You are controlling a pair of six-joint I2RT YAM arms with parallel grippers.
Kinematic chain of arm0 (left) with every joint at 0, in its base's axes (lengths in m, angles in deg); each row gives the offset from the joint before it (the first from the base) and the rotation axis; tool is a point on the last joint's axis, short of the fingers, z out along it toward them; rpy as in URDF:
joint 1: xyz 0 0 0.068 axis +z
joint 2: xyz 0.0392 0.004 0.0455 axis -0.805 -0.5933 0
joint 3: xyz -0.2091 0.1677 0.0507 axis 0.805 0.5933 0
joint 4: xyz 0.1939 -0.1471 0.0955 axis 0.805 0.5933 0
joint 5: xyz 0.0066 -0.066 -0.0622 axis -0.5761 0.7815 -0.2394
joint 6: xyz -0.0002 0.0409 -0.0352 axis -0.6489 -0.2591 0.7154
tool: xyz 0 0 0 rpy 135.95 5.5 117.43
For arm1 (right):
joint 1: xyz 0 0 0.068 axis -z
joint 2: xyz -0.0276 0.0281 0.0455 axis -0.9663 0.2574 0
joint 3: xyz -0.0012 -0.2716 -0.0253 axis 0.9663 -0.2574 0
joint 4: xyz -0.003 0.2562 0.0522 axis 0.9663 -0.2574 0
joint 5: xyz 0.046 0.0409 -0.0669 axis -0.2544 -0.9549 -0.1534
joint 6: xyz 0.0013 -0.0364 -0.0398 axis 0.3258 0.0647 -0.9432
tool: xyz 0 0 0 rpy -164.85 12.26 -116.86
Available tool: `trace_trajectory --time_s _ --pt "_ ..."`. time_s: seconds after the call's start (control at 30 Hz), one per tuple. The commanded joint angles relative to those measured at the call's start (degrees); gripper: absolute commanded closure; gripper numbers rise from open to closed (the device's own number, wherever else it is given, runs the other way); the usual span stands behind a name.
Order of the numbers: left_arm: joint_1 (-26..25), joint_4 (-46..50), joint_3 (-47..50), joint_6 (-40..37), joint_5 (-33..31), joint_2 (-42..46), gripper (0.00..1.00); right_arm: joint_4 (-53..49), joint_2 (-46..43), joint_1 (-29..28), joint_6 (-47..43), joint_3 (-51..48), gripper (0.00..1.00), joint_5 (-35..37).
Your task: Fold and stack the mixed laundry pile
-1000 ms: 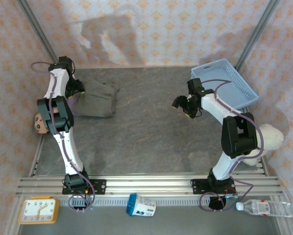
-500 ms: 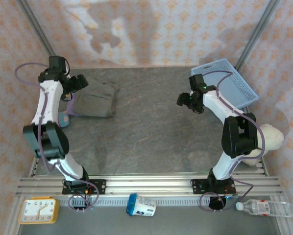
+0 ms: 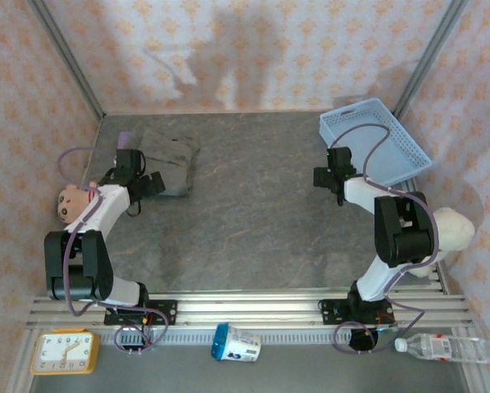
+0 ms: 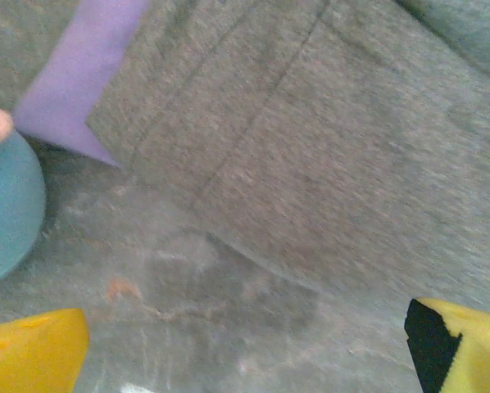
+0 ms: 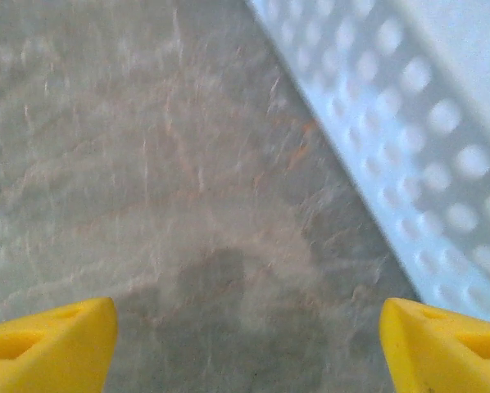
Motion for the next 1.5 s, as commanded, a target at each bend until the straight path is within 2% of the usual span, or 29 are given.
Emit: trace_trajectory --time_s 0.0,0.13,0.33,0.43,0.53,0.63,0.77,0.8,0.87,0.9,0.93,0.97,1.0,1.03,1.17,1.23,1.3,1.33,1.37,1.4,1.43,1.47 --pt "-1.6 -19.7 5.2 -5.7 -8.3 1.7 0.0 20.3 -2.6 2.5 0.4 -3.6 0.15 2.2" --pt "-1.8 -33.8 13.2 -6.4 -10.8 1.9 0.0 32.4 3.2 3.4 5.6 -7.6 0.16 2.1" --pt "-2.0 -43.8 18.8 -4.2 -11.9 0.5 0.0 21.2 -2.4 3.1 4.9 -4.9 0.17 -0.5" --pt "-3.3 -48.3 20.4 -5.3 -12.1 -0.4 0.0 20.5 -6.8 4.2 6.5 -7.5 0.17 -3.9" --pt "-4.3 -53.2 24.0 -6.1 -12.7 1.0 0.0 13.9 -10.0 4.8 6.5 -7.4 0.16 -3.5" --pt "-4.5 -53.8 24.2 -6.3 -12.9 1.2 0.0 13.2 -11.7 5.3 6.8 -9.2 0.15 -3.1" --pt "-6.5 -53.6 23.2 -8.7 -13.8 -0.3 0.0 13.3 -11.2 7.1 6.8 -8.6 0.0 -4.6" --pt "-7.6 -55.6 24.0 -10.0 -13.7 -0.9 0.0 11.4 -11.3 7.0 6.0 -8.1 0.0 -5.1" --pt "-10.3 -70.7 28.8 -15.6 -11.2 -6.1 0.0 11.6 -12.6 7.1 5.2 -10.3 0.0 -4.5" --pt "-10.7 -69.2 28.4 -15.5 -11.1 -5.3 0.0 12.6 -13.1 7.1 5.5 -11.9 0.0 -2.9" --pt "-10.4 -62.6 26.6 -14.6 -10.8 -3.6 0.0 13.1 -13.6 7.3 7.2 -13.7 0.0 -1.7" --pt "-9.9 -65.6 27.0 -14.5 -10.7 -5.0 0.0 14.2 -13.9 7.8 9.0 -15.8 0.0 -2.5" --pt "-9.4 -62.5 26.3 -13.9 -10.2 -4.4 0.0 16.7 -14.2 7.9 10.0 -18.1 0.0 -2.7" --pt "-9.2 -63.5 26.3 -13.7 -9.8 -4.5 0.0 21.9 -14.1 8.0 10.6 -20.7 0.0 -2.3" --pt "-8.8 -62.3 26.0 -13.5 -9.0 -4.3 0.0 27.8 -13.3 8.0 8.4 -22.3 0.0 2.8" --pt "-8.7 -62.2 25.9 -13.4 -8.9 -4.3 0.0 34.2 -10.2 7.7 6.2 -24.0 0.01 -0.9" --pt "-8.8 -62.2 26.0 -13.4 -8.9 -4.4 0.0 33.5 -11.0 7.2 6.0 -24.5 0.01 -0.1" --pt "-8.7 -62.7 26.1 -13.6 -8.9 -4.4 0.0 37.6 -10.4 7.2 6.2 -26.7 0.01 0.0" --pt "-8.7 -62.4 26.0 -13.5 -8.9 -4.4 0.0 46.5 -8.5 7.1 6.0 -29.9 0.01 0.6" --pt "-8.7 -62.6 26.0 -13.5 -8.9 -4.4 0.0 49.5 -7.5 7.1 6.7 -30.5 0.01 2.4" --pt "-8.7 -62.4 26.0 -13.5 -8.9 -4.4 0.0 43.1 -9.4 7.0 7.0 -29.0 0.01 2.7" --pt "-8.7 -62.5 26.0 -13.5 -8.9 -4.4 0.0 42.0 -9.8 7.0 6.9 -28.7 0.0 2.6"
